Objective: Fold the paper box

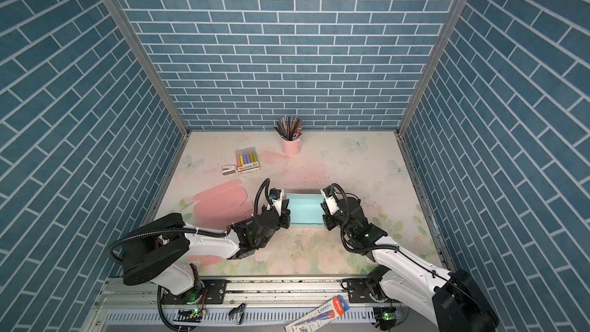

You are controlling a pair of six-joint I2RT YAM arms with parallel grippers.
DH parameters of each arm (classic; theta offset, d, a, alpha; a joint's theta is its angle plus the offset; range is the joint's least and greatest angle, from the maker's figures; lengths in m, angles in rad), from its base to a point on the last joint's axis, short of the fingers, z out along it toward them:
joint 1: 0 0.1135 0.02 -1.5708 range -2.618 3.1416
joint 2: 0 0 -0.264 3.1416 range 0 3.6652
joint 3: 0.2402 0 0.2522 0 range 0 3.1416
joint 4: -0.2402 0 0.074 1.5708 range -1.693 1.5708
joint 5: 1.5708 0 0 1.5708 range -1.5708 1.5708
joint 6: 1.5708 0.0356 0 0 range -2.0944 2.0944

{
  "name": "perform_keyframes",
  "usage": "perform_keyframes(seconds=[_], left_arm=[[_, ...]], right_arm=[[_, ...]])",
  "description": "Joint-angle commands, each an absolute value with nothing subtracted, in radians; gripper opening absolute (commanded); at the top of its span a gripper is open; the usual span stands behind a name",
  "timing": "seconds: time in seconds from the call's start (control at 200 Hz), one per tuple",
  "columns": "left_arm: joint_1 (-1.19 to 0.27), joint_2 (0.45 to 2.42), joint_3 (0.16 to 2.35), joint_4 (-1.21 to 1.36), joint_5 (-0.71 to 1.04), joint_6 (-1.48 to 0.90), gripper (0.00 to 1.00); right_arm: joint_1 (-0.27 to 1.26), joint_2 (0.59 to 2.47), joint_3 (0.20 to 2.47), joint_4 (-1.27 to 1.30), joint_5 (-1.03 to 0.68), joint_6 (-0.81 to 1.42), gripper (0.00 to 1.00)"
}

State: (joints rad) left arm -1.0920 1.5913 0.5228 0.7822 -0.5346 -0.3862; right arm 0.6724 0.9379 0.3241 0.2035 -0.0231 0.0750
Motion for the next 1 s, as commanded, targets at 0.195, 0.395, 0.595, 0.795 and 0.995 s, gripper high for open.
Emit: perform_keyframes(seconds=[0.195,0.395,0.595,0.795,0.995], left_arm=[[-1.178,1.645,0.534,0.766,-0.559,-0.423,0.01],[-1.19,1.67,0.538,0.765,-0.582,-0.439,0.01],[-1.197,1.696,0.555,0.753,-0.594,-0.459,0.01],[-1.199,1.7,0.557,0.749,-0.603,-0.463,0.01],[-1.199,1.71,0.572,0.714,-0.623,-0.472,0.01]], right_arm=[[0.691,0.905,0.315,0.204,-0.088,0.138,0.12],[0.692,0.917,0.337,0.145,-0.058,0.206,0.12],[0.691,0.891,0.361,0.018,-0.006,0.358,0.13],[0.69,0.783,0.358,-0.115,0.026,0.439,0.22],[0.692,0.601,0.309,-0.215,0.011,0.561,0.46]])
